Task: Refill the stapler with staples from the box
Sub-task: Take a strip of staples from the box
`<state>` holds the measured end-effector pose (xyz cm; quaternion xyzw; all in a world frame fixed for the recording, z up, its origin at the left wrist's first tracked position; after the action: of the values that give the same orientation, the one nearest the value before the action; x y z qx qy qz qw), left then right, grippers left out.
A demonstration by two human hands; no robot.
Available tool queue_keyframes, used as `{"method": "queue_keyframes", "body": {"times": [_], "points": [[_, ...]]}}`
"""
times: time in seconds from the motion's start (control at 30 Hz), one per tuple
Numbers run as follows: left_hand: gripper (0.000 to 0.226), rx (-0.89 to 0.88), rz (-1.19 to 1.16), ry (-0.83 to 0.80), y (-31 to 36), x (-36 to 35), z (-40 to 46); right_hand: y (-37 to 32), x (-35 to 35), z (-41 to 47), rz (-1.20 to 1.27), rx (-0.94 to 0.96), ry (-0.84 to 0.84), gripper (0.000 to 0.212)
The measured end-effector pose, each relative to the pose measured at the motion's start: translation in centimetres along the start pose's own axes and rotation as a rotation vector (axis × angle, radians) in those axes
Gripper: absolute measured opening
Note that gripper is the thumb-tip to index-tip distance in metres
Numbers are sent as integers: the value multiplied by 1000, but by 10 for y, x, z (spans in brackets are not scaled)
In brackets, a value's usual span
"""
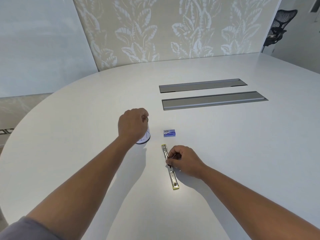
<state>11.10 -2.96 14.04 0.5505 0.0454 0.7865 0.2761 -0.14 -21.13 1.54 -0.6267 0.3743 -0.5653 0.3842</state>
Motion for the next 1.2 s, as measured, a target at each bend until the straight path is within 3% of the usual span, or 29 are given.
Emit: {"method": "queue_keyframes", "body": {"times": [0.1,0.17,0.3,0.4,0.73,0.93,1.2], "points": [[21,-261,-80,96,21,-11,-26,0,0,0,8,1,5,18],[22,-354,-173,27,27,-32,-43,1,-1,0,20,-2,6,18],[24,-230,-297,-243,14,-80,-67,1,-1,0,22,6,8,13],[19,-136,-318,-323,3,-96,-75,1,-2,0,20,3,9,10],[19,-101,-397,-352,1,-100,-74,3,-2,0,-35,4,46,18],[21,-73,-440,-305,-2,-101,-68,1,11,8,109,-83,-38,17],[32,-48,-456,-304,14,-108,-34,3,43,51,-280,-15,146,13]]}}
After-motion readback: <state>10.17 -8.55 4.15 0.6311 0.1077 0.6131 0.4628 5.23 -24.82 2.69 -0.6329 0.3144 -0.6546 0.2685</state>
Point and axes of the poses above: each hand's wrist, its own z-axis towards the middle knuckle, its own x-axis out of the back of the hand, y = z × x, the point moved 5 cm from there along z, towards the middle knuckle, and after that the axes turned 4 degrees about -y, right-handed, at the moved point
